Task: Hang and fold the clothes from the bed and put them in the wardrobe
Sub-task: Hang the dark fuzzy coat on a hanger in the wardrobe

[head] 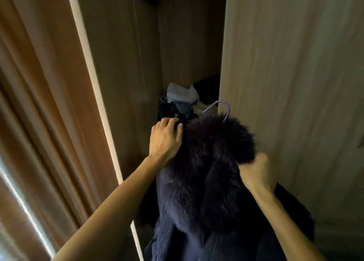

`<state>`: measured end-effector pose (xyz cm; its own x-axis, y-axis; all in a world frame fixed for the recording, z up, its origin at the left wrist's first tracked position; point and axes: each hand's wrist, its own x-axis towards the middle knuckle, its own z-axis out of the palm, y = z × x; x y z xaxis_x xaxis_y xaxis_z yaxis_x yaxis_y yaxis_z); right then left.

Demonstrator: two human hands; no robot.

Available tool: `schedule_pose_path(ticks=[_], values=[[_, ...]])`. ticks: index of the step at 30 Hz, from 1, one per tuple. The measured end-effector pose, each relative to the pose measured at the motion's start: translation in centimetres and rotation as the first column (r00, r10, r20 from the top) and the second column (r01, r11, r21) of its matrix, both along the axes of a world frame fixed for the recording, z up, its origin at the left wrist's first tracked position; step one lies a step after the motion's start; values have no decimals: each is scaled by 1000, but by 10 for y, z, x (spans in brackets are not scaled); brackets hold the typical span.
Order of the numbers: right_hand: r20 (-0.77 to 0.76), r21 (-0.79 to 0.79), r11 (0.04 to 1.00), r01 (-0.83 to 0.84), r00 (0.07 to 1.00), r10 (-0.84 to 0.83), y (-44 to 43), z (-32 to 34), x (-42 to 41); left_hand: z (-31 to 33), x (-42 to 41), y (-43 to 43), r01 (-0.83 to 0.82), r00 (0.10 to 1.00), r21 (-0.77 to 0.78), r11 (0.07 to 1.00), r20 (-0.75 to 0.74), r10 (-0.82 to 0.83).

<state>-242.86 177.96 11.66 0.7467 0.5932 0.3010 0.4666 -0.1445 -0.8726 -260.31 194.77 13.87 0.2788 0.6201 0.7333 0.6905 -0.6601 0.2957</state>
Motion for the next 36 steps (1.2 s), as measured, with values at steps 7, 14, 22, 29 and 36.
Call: schedule_pose_path(ticks=[7, 14, 22, 29, 36], values=[[57, -7, 1000, 20, 998, -20, 49, 19, 43, 43, 55, 39, 99, 992, -3, 995, 85, -99], [183, -29, 998, 62, 982, -55, 93, 37, 101, 88, 132, 91, 142, 982, -75, 987, 136, -131], [162, -19, 996, 90, 983, -86, 125, 37, 154, 141, 226, 161, 187, 981, -233, 954, 97, -168], [202, -57, 979, 193, 963, -178, 144, 46, 163, 170, 287, 217, 329, 943, -412, 850, 198, -269], [240, -58, 949, 310, 927, -288, 158, 54, 142, 173, 314, 237, 422, 905, -464, 779, 262, -334]])
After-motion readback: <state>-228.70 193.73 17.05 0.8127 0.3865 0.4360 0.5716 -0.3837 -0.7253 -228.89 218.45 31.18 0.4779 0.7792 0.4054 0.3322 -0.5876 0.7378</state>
